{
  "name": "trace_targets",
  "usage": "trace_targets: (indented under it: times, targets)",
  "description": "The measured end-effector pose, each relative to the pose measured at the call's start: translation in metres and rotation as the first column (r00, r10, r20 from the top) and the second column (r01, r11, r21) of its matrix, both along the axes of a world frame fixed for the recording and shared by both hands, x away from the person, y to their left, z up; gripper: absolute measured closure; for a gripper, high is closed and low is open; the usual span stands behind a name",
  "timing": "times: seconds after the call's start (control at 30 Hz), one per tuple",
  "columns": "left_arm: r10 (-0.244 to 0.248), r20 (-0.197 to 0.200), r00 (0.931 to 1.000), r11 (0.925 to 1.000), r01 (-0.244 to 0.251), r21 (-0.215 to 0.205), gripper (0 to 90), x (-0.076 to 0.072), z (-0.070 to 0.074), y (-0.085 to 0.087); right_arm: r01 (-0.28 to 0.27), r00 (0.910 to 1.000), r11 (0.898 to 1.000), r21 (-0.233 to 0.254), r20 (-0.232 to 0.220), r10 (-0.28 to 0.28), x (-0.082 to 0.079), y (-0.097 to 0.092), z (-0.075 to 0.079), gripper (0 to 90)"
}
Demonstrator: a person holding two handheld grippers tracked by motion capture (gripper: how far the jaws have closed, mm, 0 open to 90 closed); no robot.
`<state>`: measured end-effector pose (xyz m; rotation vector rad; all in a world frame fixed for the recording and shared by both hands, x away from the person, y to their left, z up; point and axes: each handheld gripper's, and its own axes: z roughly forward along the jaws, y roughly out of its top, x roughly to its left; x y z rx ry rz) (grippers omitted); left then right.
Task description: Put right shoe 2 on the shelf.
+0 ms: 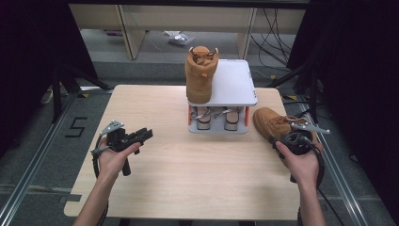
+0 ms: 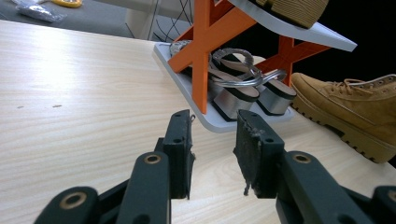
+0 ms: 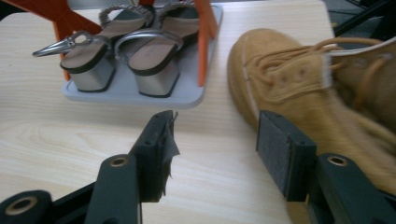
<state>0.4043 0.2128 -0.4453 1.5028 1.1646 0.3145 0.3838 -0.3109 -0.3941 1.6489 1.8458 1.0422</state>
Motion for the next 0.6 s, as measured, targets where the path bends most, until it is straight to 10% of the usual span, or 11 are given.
trace_targets:
  times: [0.6]
  targets:
    - [-0.001, -0.010, 1.0000, 1.0000, 0.001, -0.004, 63.8, -0.001, -0.002, -0.002, 0.117, 0.9929, 0.993, -0.022, 0.023, -0.117, 0.006, -0.056, 0.036, 50.7]
